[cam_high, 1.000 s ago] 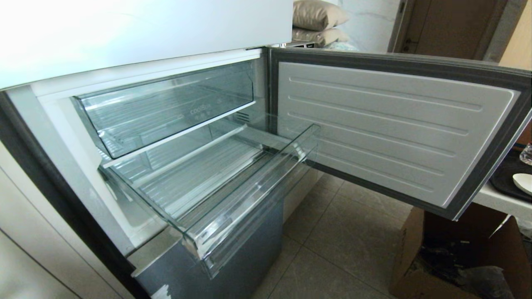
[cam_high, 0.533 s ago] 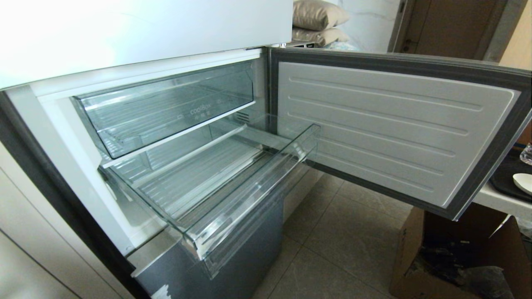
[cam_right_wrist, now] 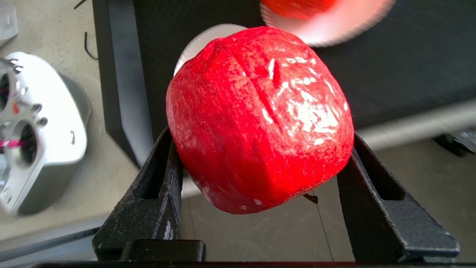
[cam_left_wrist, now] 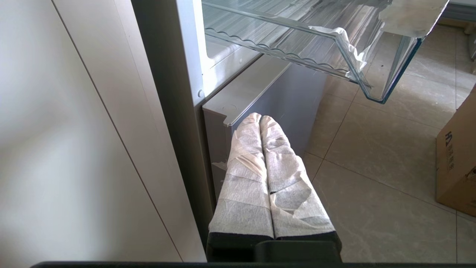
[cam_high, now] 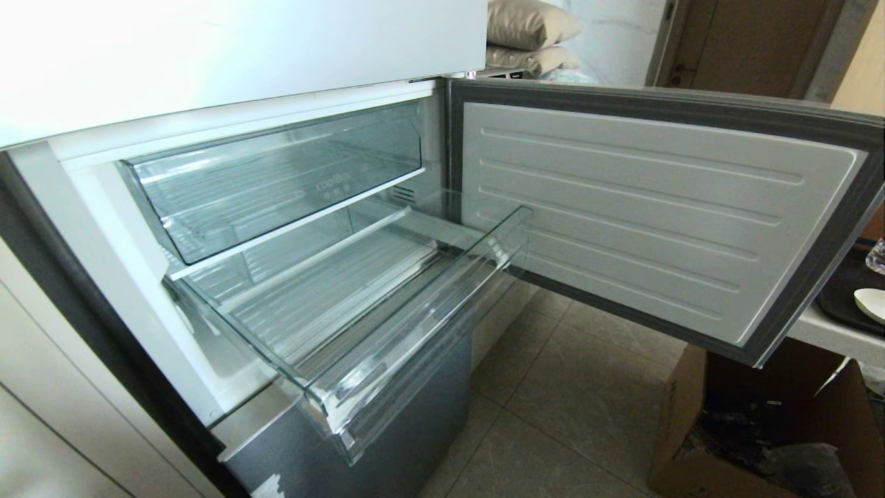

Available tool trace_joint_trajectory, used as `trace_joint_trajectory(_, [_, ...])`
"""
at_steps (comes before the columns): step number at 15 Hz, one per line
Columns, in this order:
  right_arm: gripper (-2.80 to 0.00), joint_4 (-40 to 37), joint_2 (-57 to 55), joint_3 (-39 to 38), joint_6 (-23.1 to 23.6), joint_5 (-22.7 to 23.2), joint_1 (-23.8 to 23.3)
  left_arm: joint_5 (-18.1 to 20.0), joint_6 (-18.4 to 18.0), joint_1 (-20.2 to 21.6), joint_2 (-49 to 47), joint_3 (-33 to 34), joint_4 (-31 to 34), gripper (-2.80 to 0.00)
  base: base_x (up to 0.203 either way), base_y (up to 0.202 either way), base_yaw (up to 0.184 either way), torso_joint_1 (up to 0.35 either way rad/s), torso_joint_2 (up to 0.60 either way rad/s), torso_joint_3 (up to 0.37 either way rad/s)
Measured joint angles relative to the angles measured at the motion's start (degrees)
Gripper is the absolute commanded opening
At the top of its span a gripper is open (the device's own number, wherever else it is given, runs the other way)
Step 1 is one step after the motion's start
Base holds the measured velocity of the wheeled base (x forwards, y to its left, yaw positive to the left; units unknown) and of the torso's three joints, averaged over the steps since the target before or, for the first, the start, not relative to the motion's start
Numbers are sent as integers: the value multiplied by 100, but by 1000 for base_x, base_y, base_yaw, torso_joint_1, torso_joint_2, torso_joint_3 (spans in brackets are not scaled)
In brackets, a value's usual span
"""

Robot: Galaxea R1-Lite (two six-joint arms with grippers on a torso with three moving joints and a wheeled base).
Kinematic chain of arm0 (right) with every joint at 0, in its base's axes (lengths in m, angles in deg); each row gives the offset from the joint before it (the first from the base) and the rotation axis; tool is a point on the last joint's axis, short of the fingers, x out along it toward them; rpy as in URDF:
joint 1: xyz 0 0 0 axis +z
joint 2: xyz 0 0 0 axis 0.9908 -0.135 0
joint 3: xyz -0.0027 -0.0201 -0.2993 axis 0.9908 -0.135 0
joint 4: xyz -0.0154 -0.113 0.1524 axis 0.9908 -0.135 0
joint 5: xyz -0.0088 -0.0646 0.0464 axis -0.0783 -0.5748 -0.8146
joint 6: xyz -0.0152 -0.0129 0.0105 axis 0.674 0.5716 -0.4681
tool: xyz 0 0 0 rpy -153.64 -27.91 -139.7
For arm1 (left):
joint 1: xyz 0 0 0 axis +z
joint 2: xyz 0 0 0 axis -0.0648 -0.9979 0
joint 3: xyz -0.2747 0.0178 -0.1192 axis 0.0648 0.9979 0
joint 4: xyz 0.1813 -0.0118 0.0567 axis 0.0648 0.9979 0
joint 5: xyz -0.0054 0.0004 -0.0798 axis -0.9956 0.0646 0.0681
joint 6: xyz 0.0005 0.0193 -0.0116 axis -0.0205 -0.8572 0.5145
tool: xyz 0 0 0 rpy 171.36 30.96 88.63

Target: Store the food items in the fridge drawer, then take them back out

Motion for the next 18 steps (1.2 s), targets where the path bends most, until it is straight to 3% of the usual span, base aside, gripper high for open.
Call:
trace_joint_trajectory(6, [-280,-28,-851,874,-3,62,203,0,-2,0,0,0,0,-280,0,0,0,0,0,0])
trace_joint_trajectory(11, [-280,-177,-1132,1114,24,73,356,0,0,0,0,0,0,-280,0,0,0,0,0,0])
trace_joint_trajectory(12, [0,-177,-1160,1133,18,71,378,-2,-2,0,0,0,0,-280,0,0,0,0,0,0])
trace_joint_trajectory(18, [0,-161,-1205,1210,-38,59,426,-2,-1,0,0,0,0,-280,0,0,0,0,0,0])
